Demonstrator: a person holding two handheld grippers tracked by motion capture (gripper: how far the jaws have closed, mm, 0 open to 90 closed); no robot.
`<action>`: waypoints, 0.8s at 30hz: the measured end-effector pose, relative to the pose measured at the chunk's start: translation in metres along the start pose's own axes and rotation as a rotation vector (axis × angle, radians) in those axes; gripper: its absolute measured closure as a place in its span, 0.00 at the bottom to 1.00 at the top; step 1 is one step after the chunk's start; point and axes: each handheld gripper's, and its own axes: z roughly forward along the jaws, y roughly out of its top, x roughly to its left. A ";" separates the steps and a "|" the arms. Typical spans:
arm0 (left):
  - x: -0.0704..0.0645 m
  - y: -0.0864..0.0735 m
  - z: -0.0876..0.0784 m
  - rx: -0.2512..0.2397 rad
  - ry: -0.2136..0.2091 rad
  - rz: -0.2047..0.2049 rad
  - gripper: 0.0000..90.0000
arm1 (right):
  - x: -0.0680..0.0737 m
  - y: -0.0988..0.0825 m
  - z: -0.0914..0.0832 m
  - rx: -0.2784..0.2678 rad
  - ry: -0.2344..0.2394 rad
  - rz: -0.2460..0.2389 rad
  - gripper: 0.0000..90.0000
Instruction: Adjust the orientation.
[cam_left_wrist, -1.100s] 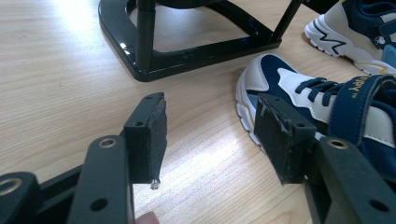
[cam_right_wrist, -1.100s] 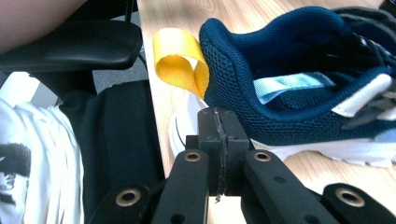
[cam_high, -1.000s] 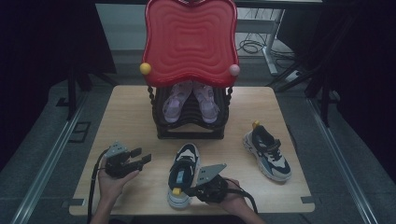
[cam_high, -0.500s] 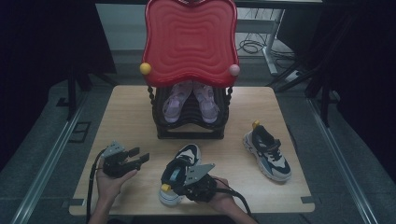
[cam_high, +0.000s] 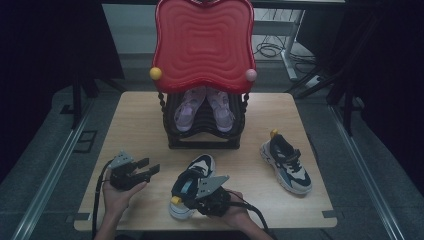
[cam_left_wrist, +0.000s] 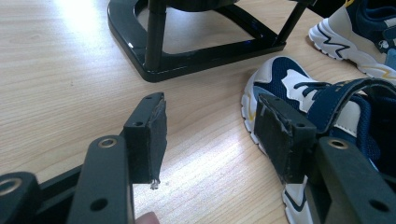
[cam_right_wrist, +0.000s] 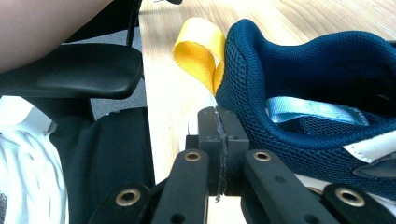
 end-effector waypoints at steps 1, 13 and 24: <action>0.000 0.000 0.000 -0.001 0.001 -0.001 0.49 | 0.000 0.000 0.000 -0.001 0.000 0.001 1.00; 0.001 0.000 -0.001 -0.004 0.003 -0.003 0.49 | -0.007 -0.015 -0.029 -0.053 -0.066 0.047 1.00; 0.002 0.000 -0.004 -0.008 0.007 -0.003 0.49 | -0.017 -0.031 -0.060 -0.080 -0.131 0.092 1.00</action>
